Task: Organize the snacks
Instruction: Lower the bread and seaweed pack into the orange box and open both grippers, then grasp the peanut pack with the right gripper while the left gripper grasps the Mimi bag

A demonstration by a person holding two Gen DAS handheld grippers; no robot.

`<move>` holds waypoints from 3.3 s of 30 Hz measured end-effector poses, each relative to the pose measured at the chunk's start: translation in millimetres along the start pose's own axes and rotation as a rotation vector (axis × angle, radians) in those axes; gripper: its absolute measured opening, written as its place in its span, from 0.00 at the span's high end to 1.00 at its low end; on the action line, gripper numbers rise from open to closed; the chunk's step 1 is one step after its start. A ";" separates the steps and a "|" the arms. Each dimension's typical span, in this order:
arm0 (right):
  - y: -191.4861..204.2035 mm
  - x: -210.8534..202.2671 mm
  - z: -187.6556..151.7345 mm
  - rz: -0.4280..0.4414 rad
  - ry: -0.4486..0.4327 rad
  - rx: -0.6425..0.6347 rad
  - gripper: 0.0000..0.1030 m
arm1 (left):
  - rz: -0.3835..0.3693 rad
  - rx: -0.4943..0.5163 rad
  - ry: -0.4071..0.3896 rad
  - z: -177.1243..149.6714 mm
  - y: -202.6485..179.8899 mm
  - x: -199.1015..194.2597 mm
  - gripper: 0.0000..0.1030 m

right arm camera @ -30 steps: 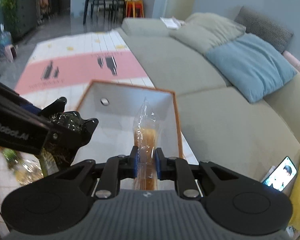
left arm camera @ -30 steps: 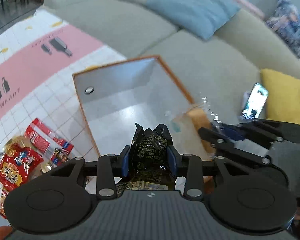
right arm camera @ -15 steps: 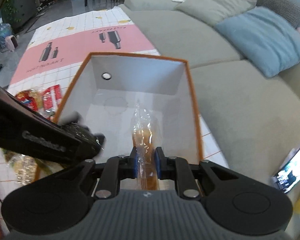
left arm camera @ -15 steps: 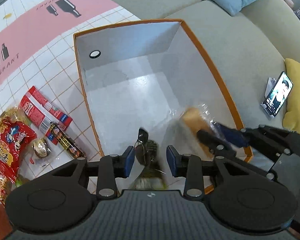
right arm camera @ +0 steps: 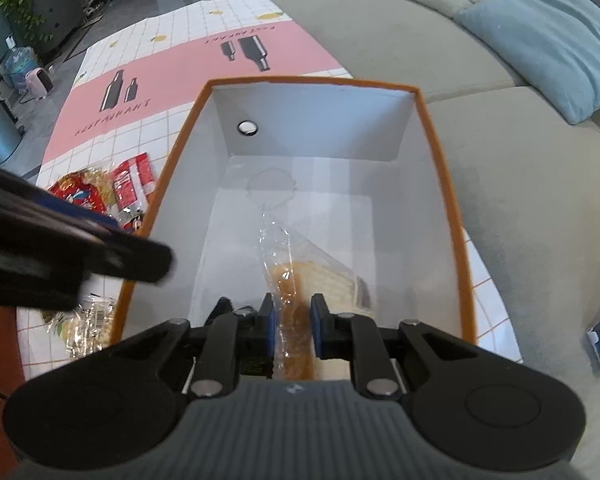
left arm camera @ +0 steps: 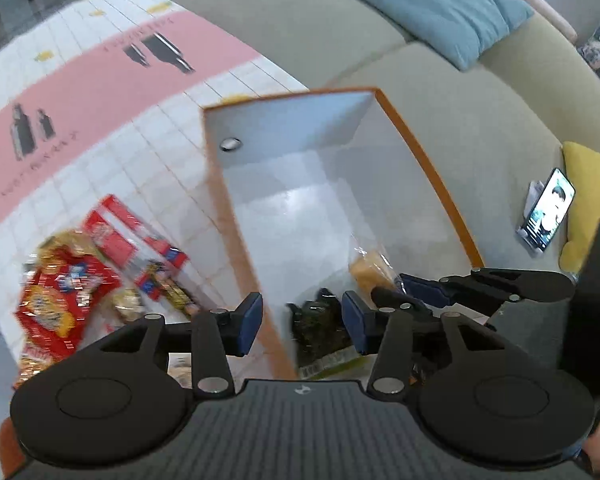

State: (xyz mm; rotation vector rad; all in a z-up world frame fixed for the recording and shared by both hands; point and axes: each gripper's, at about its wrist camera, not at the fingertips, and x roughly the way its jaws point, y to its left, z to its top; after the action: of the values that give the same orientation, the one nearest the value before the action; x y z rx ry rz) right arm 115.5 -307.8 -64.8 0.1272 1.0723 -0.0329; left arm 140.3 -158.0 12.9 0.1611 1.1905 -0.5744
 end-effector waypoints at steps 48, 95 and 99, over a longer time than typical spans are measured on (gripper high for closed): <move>170.2 -25.5 -46.9 0.195 -0.204 -0.149 0.38 | 0.184 -0.207 -0.024 -133.7 153.6 -32.5 0.40; 198.4 109.7 -47.0 0.149 0.197 -0.177 0.18 | 0.409 -0.113 0.062 -110.5 227.4 63.2 0.33; 200.9 107.7 -51.4 0.126 0.179 -0.236 0.23 | 0.374 -0.160 0.062 -113.2 234.9 63.6 0.38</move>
State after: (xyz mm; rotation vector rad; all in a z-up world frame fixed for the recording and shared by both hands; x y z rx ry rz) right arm 140.0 -98.5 -165.8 -0.0164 1.2359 0.2221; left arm 180.1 66.2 -129.2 0.2601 1.2229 -0.1467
